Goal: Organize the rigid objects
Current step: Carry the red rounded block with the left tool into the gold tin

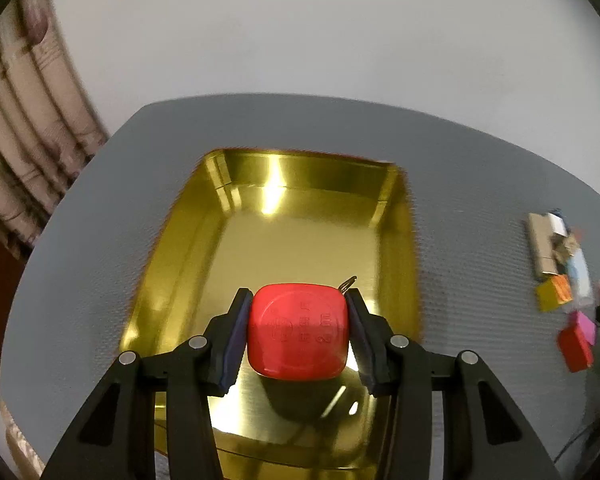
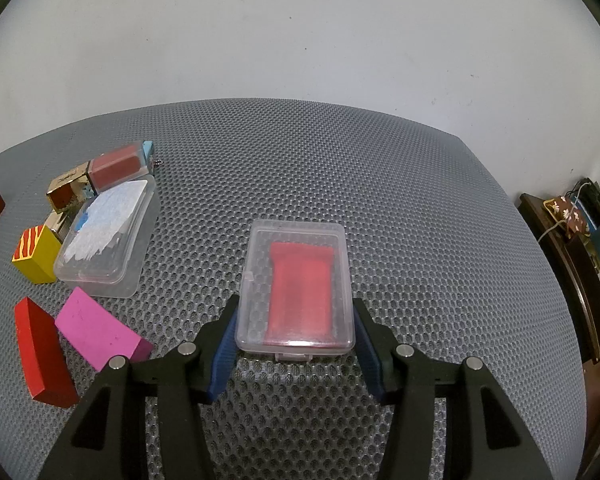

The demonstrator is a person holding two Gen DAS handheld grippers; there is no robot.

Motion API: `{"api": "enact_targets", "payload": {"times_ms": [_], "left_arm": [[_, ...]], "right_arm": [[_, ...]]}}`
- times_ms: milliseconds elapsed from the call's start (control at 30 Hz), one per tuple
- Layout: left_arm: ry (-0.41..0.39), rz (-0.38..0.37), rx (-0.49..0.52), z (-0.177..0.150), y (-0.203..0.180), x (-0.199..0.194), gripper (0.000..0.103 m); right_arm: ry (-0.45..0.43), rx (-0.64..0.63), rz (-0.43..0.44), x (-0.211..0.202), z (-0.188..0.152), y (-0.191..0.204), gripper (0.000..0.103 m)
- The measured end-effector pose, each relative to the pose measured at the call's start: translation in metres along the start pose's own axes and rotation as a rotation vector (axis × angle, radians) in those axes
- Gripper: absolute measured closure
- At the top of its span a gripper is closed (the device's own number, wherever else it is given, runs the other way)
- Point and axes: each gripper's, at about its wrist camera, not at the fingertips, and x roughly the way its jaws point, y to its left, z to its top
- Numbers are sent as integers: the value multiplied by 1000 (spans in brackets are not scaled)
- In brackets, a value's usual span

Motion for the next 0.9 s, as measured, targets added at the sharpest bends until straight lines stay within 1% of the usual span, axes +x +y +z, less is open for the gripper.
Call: {"api": "enact_targets", "payload": {"times_ms": [67, 200, 400, 533, 667, 900], "left_arm": [[25, 14, -26, 1, 16, 8, 60], [60, 33, -38, 0, 32, 21, 60], [107, 52, -32, -4, 42, 40, 60], [117, 60, -22, -4, 42, 46, 60], [112, 83, 22, -8, 37, 52, 60], [104, 96, 43, -6, 33, 55, 59]], "right_arm": [[0, -1, -1, 0, 0, 0, 50], [0, 0, 0, 0, 0, 0, 50], [0, 0, 0, -1, 0, 3, 50], [0, 0, 0, -2, 0, 3, 50], [-1, -2, -2, -2, 0, 3, 50], [0, -2, -1, -2, 0, 2, 50]]}}
